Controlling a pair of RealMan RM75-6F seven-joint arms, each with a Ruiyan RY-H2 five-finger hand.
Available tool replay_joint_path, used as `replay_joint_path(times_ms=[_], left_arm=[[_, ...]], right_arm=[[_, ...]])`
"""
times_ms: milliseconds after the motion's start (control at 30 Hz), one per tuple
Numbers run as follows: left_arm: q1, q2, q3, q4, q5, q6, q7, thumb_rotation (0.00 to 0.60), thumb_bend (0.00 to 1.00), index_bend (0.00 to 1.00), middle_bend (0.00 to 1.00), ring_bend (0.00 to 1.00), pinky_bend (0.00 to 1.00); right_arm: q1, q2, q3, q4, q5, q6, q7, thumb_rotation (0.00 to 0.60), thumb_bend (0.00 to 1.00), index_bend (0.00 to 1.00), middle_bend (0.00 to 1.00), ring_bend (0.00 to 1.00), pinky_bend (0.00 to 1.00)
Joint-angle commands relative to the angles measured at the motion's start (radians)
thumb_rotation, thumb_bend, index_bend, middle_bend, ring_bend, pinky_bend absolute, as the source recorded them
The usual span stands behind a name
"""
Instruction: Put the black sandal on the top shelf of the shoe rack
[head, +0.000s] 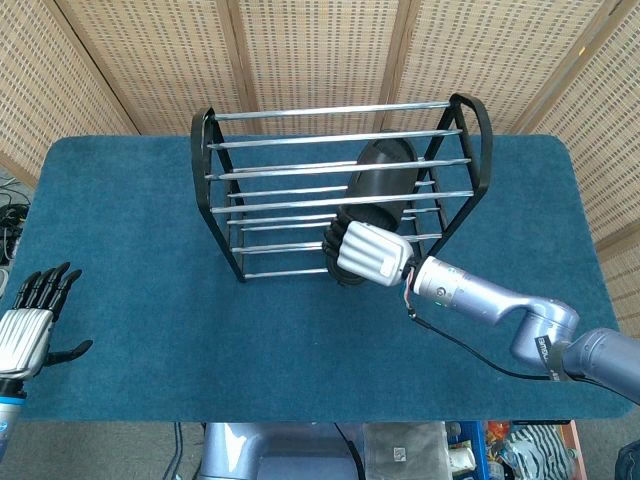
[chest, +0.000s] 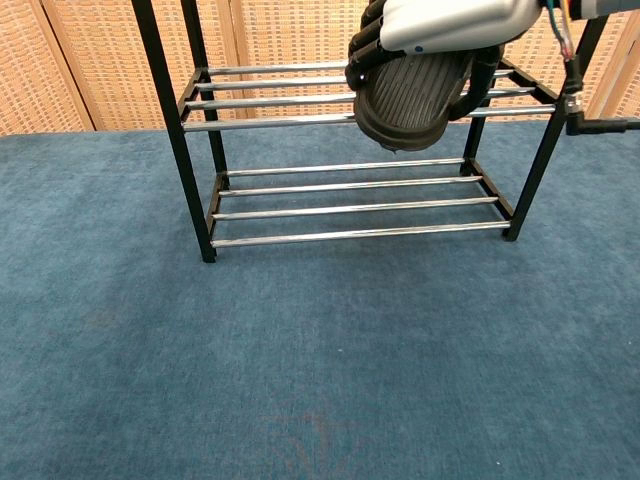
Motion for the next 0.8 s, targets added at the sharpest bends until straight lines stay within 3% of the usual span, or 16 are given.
replay_joint_path(times_ms=[33,133,200,267,367,433,567,800], left_arm=[[0.0,0.001,0.0,0.001,0.0,0.0,-0.003,0.6,0.18,0.0,0.0,0.0,0.0],[0.0,0.002,0.0,0.002,-0.001,0.0,-0.007,0.6,0.18,0.0,0.0,0.0,0.0],[0.0,0.002,0.0,0.003,-0.001,0.0,-0.009,0.6,0.18,0.0,0.0,0.0,0.0],[0.0,0.003,0.0,0.003,-0.001,0.0,-0.011,0.6,0.18,0.0,0.0,0.0,0.0],[0.001,0.006,0.0,0.001,-0.001,0.003,-0.016,0.6,0.18,0.0,0.0,0.0,0.0],[0.002,0.008,-0.001,0.0,0.0,0.006,-0.021,0.6,0.18,0.0,0.0,0.0,0.0],[0.002,0.011,-0.001,0.004,0.002,0.006,-0.03,0.6,0.18,0.0,0.0,0.0,0.0],[0.004,0.013,0.001,0.003,0.008,0.013,-0.035,0.6,0.18,0.0,0.0,0.0,0.0]], right_arm=[[0.005,-0.012,0.01,0.009,0.026,-0.021,-0.018,0.6,0.76,0.54,0.42,0.32,0.39],[0.005,-0.015,0.016,0.004,0.052,-0.043,-0.047,0.6,0.75,0.45,0.3,0.21,0.38],[0.003,-0.016,0.021,0.002,0.068,-0.052,-0.067,0.6,0.66,0.35,0.2,0.13,0.35],[-0.002,-0.017,0.027,-0.001,0.09,-0.062,-0.098,0.6,0.45,0.2,0.07,0.03,0.25],[-0.011,-0.015,0.044,-0.018,0.156,-0.098,-0.191,0.6,0.18,0.02,0.0,0.0,0.03],[-0.016,-0.016,0.055,-0.031,0.193,-0.108,-0.247,0.6,0.11,0.0,0.0,0.0,0.0],[-0.03,-0.012,0.068,-0.074,0.252,-0.103,-0.365,0.6,0.09,0.0,0.0,0.0,0.0],[-0.051,0.007,0.06,-0.133,0.294,-0.085,-0.443,0.6,0.08,0.0,0.0,0.0,0.0]])
